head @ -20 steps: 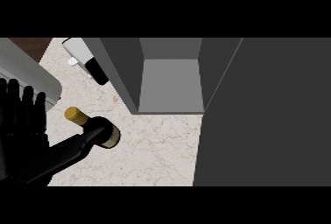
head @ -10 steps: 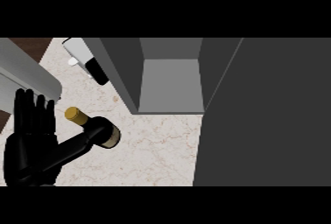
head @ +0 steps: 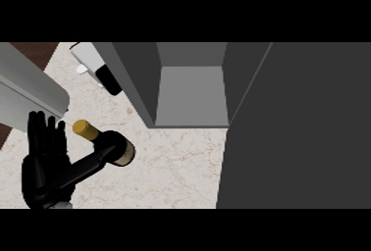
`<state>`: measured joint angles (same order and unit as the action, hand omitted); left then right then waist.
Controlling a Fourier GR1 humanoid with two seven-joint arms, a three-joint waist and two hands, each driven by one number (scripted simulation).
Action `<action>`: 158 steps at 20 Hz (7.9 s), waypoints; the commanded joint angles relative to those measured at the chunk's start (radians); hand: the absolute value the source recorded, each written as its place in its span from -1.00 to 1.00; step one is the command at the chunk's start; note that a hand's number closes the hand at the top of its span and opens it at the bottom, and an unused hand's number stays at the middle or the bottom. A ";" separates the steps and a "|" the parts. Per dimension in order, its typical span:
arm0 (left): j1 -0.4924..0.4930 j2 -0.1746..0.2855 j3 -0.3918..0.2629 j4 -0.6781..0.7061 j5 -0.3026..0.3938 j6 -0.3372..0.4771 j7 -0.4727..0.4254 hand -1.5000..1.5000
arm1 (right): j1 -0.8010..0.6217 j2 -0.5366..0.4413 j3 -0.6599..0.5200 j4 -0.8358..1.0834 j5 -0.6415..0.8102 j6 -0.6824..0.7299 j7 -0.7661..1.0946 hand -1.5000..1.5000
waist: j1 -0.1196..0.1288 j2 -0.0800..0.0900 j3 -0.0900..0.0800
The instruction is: Pick up the wine, place it into the cabinet and close the cabinet
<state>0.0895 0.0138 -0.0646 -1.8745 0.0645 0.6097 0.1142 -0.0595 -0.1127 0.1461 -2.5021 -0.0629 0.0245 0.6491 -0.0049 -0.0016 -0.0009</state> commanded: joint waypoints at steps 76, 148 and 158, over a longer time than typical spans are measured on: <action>-0.132 0.289 0.056 0.783 0.246 -0.765 -0.812 1.00 | -0.042 0.037 -0.029 -0.107 -0.024 0.007 0.109 -1.00 | 0.006 -0.002 0.001; -0.620 -0.014 -0.405 0.538 0.261 -0.013 -0.313 1.00 | -0.023 0.060 -0.074 -0.056 -0.044 0.077 0.028 -1.00 | -0.001 0.001 0.001; -0.716 -0.014 -0.490 0.767 0.327 0.097 -0.486 1.00 | 0.001 0.081 -0.033 -0.033 -0.022 0.077 0.004 -1.00 | -0.015 0.004 0.001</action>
<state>-0.5590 0.0004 -0.4981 -1.2025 0.3199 0.6395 -0.3139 -0.0940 -0.0493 0.0805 -2.4808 -0.0752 0.1002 0.6586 -0.0121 0.0004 -0.0002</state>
